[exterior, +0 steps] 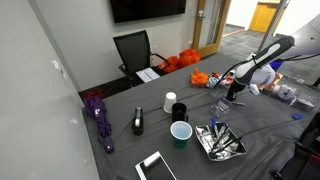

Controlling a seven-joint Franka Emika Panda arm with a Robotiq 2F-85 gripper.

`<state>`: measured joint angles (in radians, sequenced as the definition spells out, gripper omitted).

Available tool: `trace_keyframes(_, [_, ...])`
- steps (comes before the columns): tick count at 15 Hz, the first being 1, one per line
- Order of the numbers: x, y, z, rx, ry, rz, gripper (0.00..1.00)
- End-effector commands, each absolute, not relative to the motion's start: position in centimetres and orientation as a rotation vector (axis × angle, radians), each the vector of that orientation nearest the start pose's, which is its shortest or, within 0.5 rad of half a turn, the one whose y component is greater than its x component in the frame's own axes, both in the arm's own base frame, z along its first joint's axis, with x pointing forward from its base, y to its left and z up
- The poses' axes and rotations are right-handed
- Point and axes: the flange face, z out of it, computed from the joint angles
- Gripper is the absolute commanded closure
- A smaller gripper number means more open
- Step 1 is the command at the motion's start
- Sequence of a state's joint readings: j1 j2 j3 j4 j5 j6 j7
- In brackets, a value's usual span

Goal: Put the marker into the black cup

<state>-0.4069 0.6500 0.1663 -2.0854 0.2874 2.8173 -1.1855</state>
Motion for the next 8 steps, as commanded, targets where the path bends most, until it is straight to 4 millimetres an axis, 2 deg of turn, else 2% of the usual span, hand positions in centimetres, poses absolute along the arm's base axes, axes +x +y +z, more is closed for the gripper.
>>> trace_keyframes(1, [56.3,-15.1,11.5,-2.874,-0.957,-0.331,0.99])
trace_keyframes(2, [56.2,-15.2,11.7,-2.874,-0.959,-0.337,0.95])
trace_keyframes(8, [55.0,-15.7,13.3,-2.867,-0.980,-0.348,0.95])
